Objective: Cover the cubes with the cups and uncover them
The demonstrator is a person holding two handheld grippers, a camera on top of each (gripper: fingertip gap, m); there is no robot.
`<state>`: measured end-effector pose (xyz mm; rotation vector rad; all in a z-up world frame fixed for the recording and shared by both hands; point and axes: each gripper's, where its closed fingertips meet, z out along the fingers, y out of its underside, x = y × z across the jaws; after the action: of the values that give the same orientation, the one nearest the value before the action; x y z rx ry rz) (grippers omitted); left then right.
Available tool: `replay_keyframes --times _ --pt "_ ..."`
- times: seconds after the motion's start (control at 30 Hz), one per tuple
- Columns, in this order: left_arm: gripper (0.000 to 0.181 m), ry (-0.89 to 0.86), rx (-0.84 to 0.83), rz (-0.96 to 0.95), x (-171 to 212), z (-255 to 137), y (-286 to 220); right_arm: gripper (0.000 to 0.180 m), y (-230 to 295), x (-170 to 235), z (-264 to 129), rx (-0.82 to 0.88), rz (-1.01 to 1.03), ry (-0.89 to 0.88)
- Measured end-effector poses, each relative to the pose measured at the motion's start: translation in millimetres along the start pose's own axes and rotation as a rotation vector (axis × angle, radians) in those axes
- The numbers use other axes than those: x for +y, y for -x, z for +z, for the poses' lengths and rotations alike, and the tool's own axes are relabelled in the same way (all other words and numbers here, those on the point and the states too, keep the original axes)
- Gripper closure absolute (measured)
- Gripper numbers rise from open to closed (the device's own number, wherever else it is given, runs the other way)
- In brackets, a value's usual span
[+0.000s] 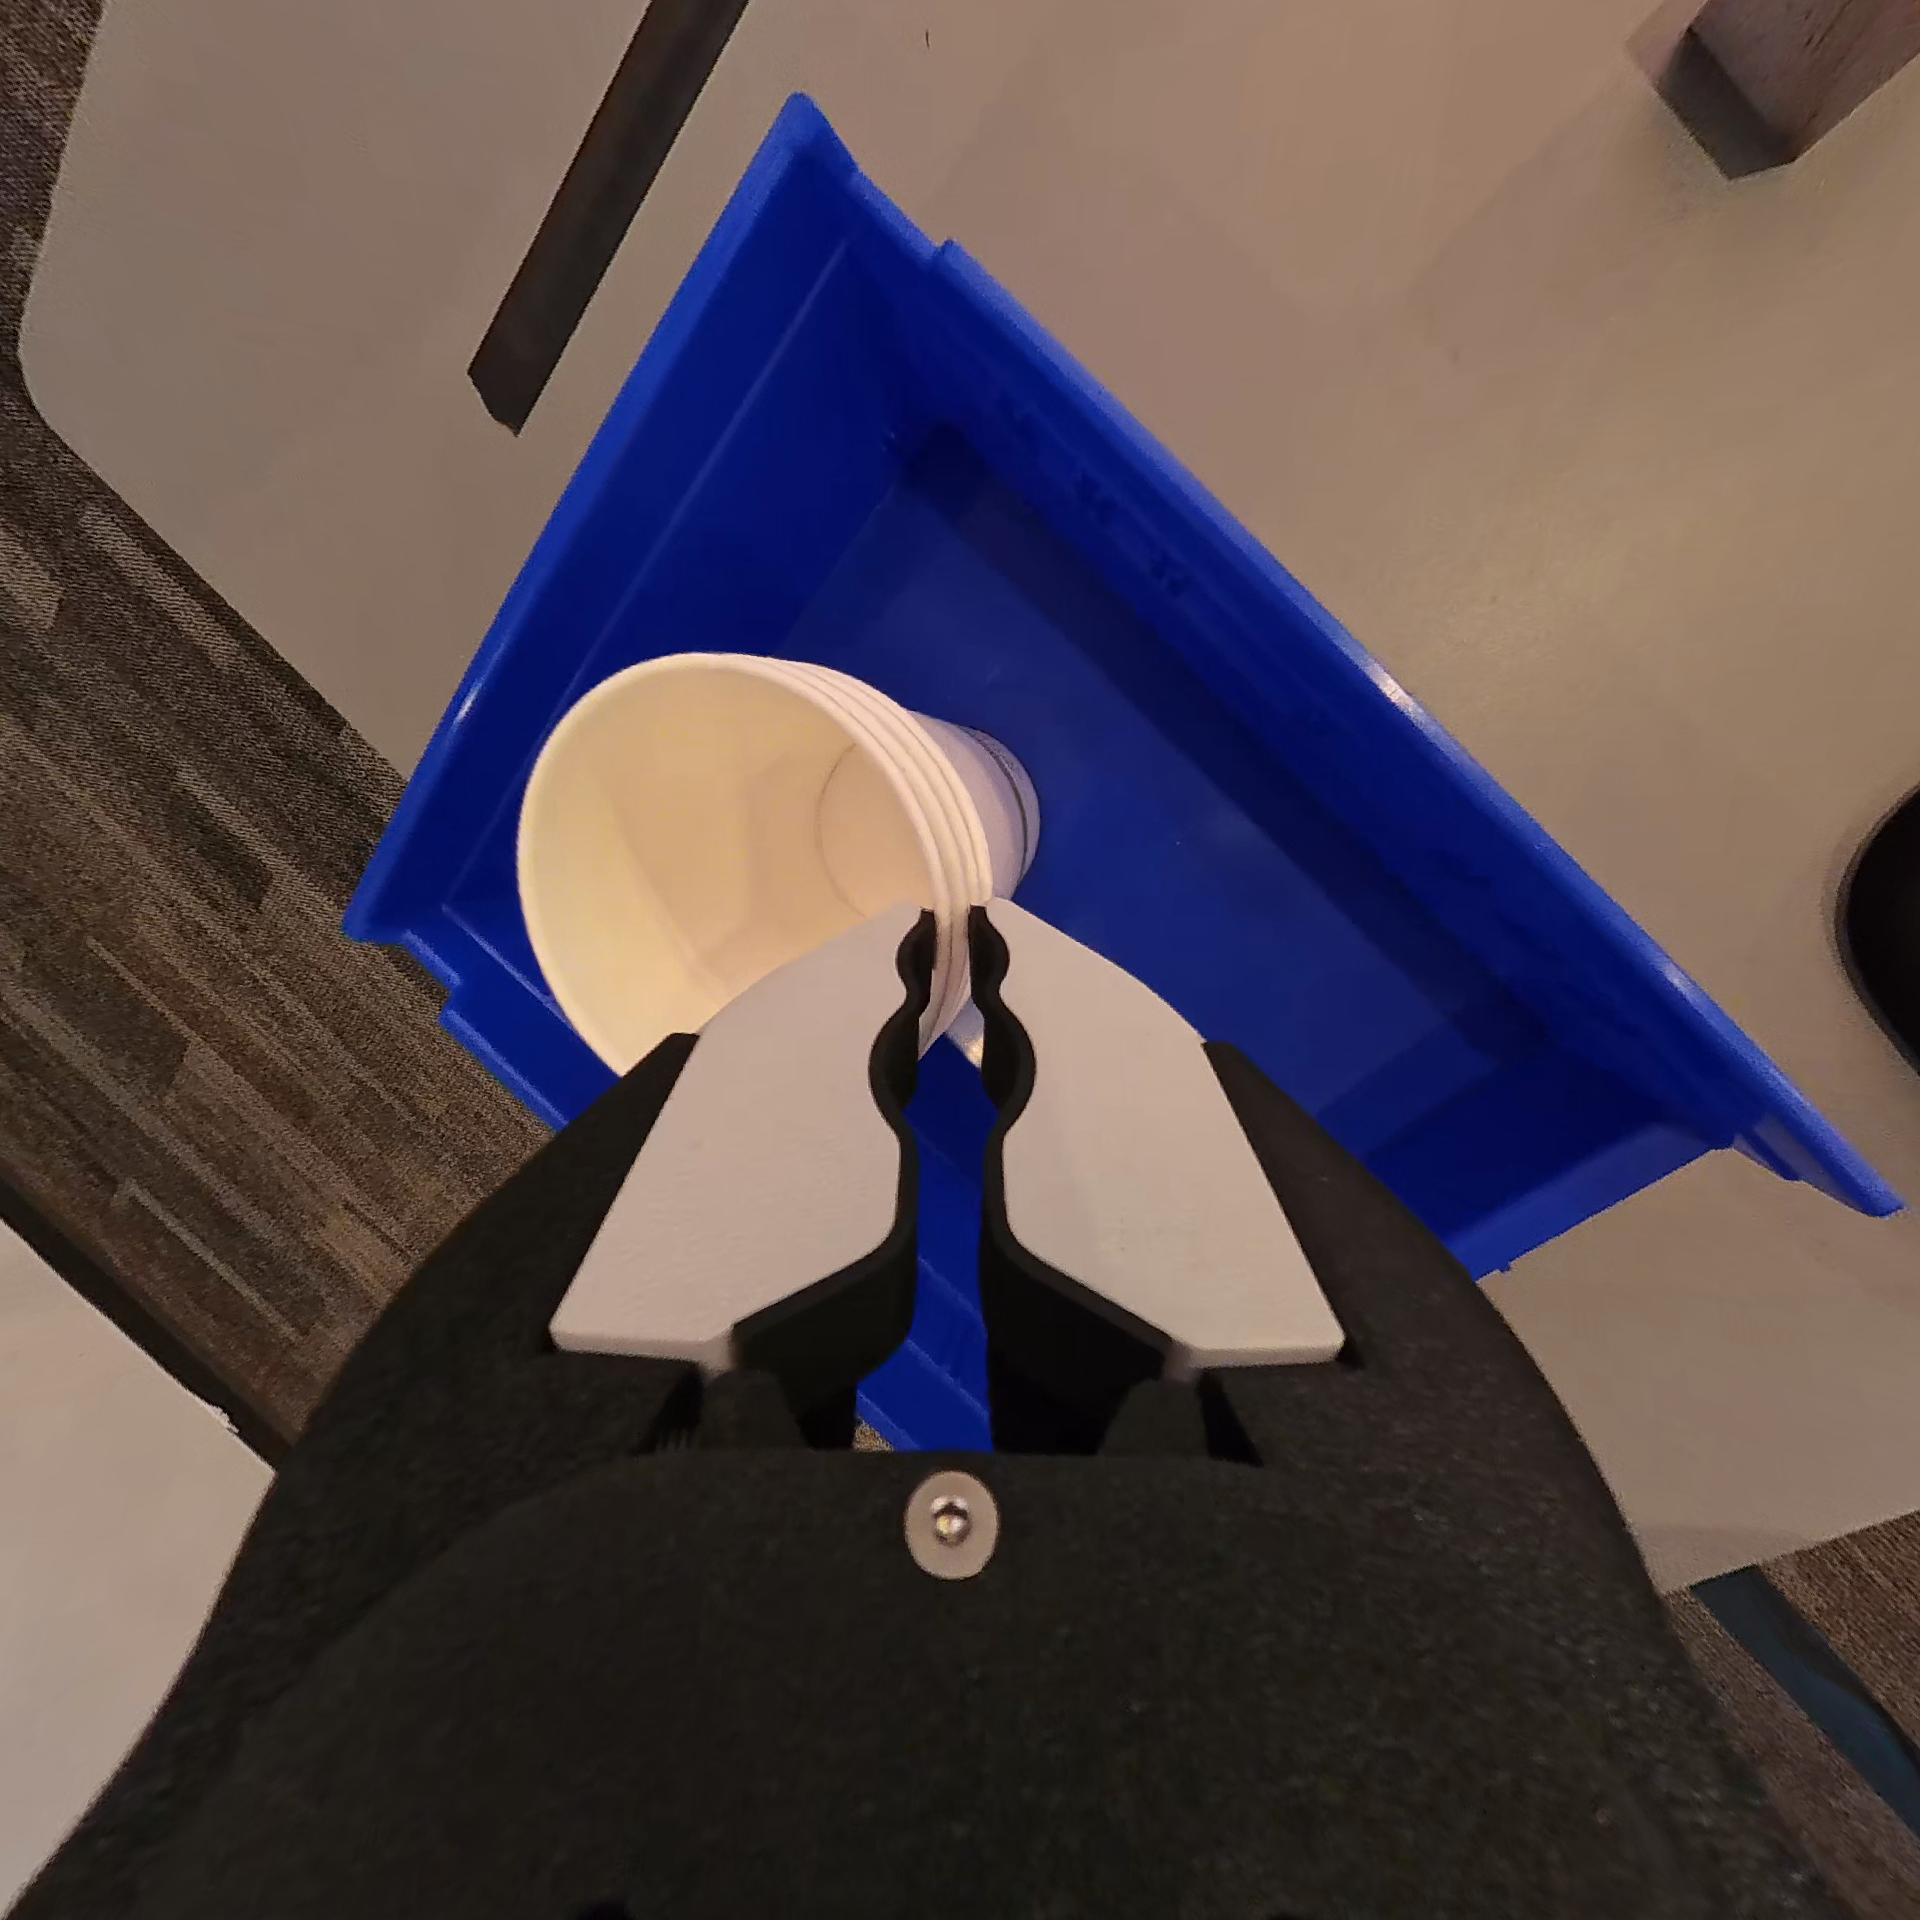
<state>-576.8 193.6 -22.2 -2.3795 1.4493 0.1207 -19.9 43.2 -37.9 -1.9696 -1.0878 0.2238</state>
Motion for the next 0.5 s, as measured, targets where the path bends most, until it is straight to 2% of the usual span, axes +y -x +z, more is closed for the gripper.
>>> replay_keyframes --times 0.5 --pt "0.171 0.002 0.04 0.009 -3 -7 -13 0.123 0 0 -1 -0.008 0.01 -0.016"
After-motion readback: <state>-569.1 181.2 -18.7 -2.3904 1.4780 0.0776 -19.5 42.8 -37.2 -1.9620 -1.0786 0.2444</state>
